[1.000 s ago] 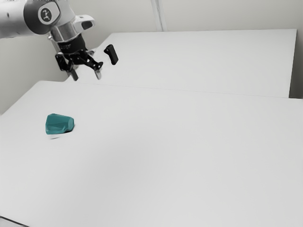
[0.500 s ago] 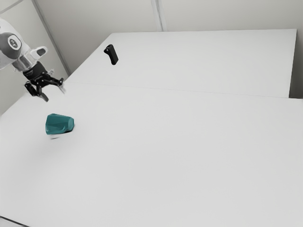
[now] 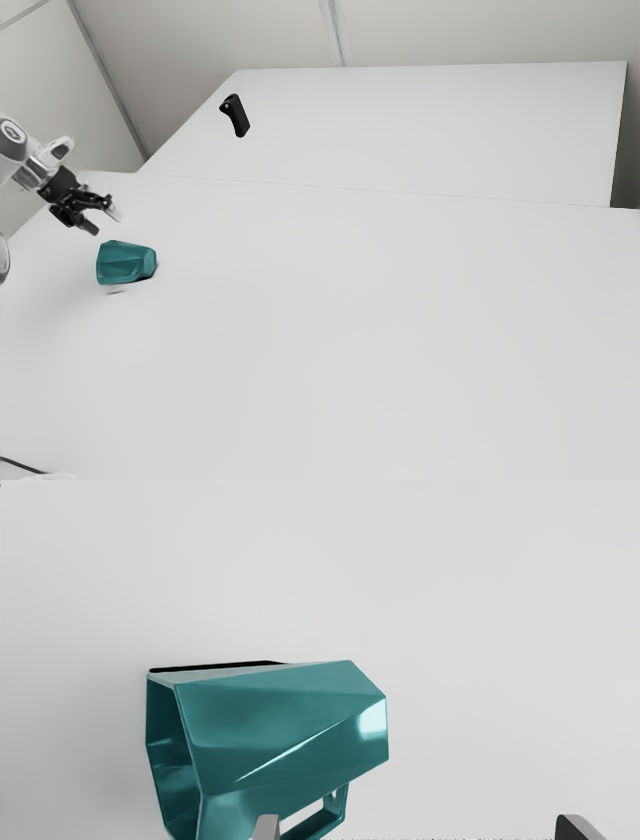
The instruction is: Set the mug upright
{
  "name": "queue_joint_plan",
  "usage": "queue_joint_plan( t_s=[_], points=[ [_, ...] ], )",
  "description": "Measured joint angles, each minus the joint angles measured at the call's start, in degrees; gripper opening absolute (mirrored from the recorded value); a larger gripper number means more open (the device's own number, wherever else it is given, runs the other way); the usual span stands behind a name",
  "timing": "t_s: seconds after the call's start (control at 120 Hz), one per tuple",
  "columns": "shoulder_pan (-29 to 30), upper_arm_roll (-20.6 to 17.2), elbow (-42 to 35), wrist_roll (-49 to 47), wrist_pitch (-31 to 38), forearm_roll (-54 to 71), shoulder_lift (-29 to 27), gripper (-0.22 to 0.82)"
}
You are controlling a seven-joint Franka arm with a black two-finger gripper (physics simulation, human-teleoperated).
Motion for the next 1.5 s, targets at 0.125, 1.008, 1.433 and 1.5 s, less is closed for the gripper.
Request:
queue_joint_plan(
  t_s=[0.125, 1.008, 1.433, 1.5],
  points=[
    [2.7, 0.0, 1.7, 4.1, -0.9, -1.6, 2.3, 0.6],
    [11.6, -0.7, 7.8, 21.9, -6.8, -21.8, 14.6, 0.6],
    [14.6, -5.3, 6.7, 30.6, -9.8, -24.5, 15.9, 0.6],
    [14.7, -5.6, 6.1, 31.7, -10.1, -24.6, 15.9, 0.6]
  ],
)
